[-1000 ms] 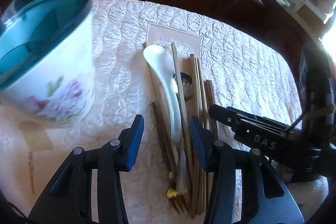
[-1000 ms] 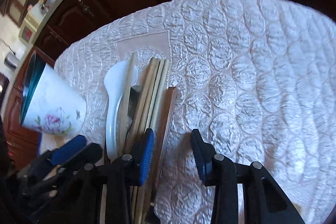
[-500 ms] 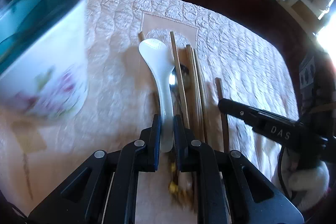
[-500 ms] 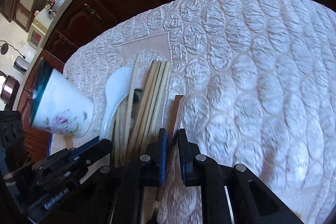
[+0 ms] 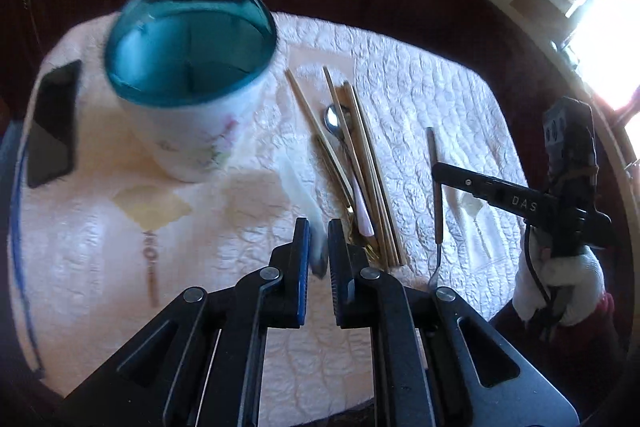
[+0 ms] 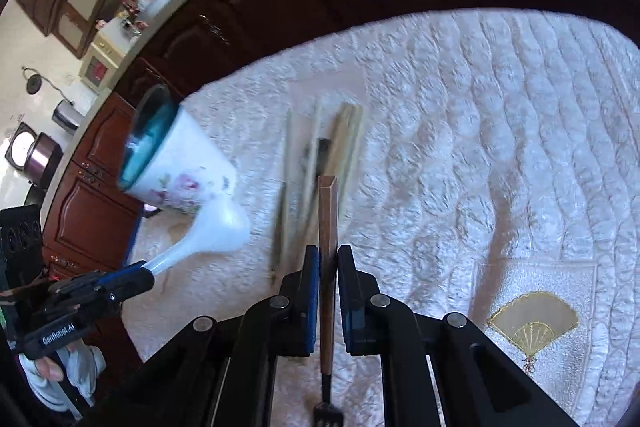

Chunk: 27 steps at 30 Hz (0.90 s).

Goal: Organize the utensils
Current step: 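Grasp the white plastic spoon with the left tool while the right tool grasps the wooden-handled fork, then carry the spoon and fork into the floral cup and open both tools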

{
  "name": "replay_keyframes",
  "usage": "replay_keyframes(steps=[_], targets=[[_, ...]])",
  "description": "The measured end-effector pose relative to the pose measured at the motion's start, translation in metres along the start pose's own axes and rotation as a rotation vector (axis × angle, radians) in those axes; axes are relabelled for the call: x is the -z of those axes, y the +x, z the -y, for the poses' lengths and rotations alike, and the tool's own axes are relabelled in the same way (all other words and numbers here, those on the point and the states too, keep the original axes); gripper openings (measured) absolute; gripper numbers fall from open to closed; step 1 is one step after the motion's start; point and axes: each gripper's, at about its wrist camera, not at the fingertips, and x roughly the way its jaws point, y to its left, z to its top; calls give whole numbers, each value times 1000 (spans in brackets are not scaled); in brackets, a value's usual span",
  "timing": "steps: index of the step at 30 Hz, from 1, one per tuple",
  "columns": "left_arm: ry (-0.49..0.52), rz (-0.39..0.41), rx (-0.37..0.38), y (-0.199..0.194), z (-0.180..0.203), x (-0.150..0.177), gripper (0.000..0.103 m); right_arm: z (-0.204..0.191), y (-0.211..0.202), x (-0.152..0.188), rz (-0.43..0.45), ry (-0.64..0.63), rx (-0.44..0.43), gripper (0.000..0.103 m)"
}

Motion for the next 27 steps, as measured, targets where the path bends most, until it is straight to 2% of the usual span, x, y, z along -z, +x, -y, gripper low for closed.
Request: replay_keyframes(steps=[9, 16, 21, 27], targets=[[-9, 57, 28, -41, -9, 3, 7, -46, -40, -9, 78, -104, -33, 9], [5, 85, 50, -77, -9, -5, 7, -79, -65, -29, 147, -161, -69, 9], [14, 111, 71, -109, -12, -16, 7, -102, -81, -49, 194, -198, -105, 8], [10, 167, 29, -138, -26, -45, 7, -136, -113, -82, 289, -253, -139, 8]])
